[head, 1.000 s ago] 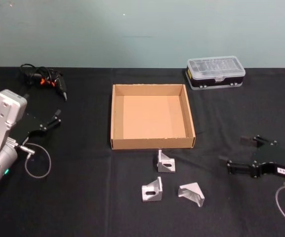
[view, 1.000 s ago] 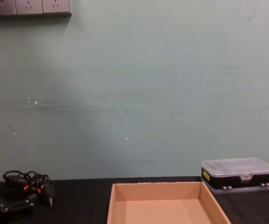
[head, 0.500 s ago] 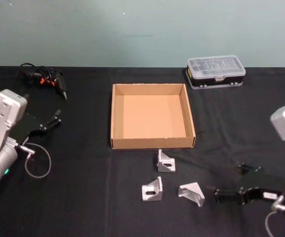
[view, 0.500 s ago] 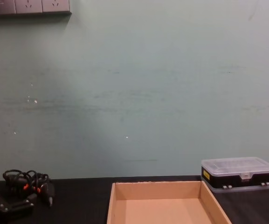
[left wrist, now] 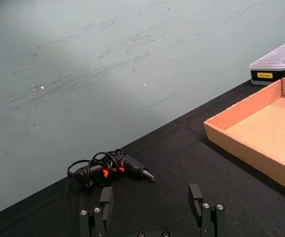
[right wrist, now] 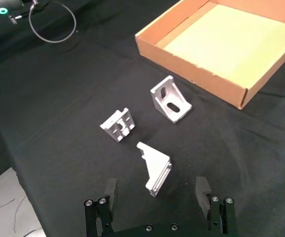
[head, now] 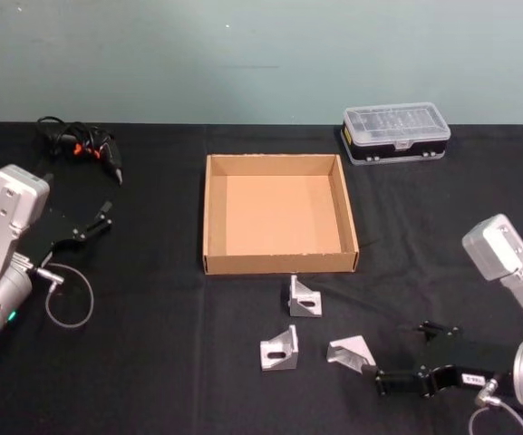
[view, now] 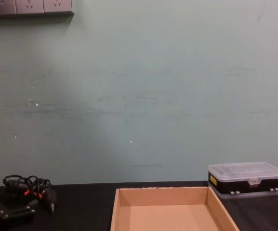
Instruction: Use one hand to pick up the angle iron from the table and place it into the box.
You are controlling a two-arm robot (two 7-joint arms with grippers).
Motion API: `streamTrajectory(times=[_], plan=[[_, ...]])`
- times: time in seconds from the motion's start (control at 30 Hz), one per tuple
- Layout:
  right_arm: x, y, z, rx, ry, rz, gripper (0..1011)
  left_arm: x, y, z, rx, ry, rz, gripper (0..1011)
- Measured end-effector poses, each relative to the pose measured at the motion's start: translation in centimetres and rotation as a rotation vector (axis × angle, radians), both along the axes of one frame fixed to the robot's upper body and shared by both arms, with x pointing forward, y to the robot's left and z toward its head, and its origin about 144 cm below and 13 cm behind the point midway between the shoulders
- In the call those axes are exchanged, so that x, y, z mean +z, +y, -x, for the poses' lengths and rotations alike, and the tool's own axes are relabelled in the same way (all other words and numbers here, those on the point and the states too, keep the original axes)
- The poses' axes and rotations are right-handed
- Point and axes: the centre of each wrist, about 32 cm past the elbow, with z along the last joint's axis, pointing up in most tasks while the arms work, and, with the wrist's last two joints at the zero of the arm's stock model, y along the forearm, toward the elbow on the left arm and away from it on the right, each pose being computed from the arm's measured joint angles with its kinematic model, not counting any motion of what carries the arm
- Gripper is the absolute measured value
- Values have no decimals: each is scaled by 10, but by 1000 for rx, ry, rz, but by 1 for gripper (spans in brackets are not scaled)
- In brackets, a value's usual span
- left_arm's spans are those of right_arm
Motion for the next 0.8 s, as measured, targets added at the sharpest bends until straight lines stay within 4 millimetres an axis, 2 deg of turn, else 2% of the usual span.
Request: streamTrajectory(times=[0.8], plan=[[-18,21,-6,23,-11,46,1003,0,0,0,0,0,0,1000]])
